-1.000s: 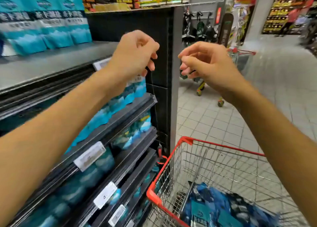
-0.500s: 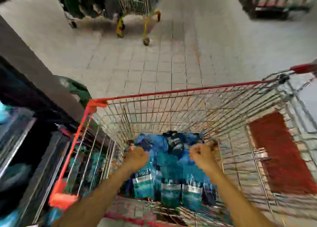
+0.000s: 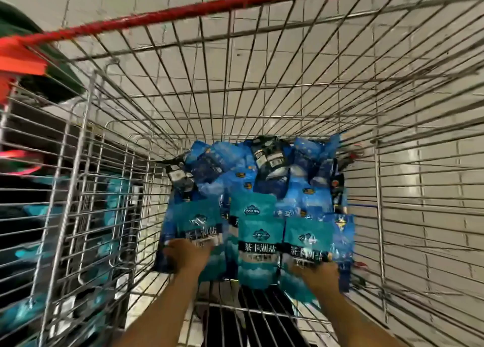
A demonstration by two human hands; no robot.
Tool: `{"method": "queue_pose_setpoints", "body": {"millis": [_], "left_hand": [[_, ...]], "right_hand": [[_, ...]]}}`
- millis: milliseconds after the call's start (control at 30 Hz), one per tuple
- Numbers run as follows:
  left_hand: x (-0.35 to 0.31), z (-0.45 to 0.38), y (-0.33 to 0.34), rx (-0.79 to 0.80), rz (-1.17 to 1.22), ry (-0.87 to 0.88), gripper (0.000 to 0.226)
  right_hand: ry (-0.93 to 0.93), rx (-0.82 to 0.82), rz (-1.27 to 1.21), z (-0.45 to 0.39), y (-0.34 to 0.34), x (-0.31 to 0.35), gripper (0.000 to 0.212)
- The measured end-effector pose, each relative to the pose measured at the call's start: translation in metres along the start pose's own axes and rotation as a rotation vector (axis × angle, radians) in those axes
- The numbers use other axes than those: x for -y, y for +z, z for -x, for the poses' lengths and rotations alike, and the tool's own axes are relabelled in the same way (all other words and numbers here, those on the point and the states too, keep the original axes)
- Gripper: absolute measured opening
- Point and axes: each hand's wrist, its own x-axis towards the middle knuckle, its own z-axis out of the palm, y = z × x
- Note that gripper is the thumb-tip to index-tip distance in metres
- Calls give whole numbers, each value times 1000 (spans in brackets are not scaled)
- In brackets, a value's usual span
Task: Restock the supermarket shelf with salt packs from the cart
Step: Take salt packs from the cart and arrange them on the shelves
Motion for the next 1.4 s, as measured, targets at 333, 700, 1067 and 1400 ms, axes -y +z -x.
{"method": "queue_pose_setpoints", "body": {"millis": [333,700,1067,1400], "left_hand": [[21,-20,36,-10,88,-9,90],[14,9,-20,110,229,106,59],[6,140,-206,103,701,382,27],[111,278,-399,-155,1015,745,24]], "right_hand": [[158,-120,56,-6,24,-41,65],[84,72,-261,41,-25,-4,30],[-147,282,-520,186,-104,133,77],[-688,498,-649,388,-95,246,69]]}}
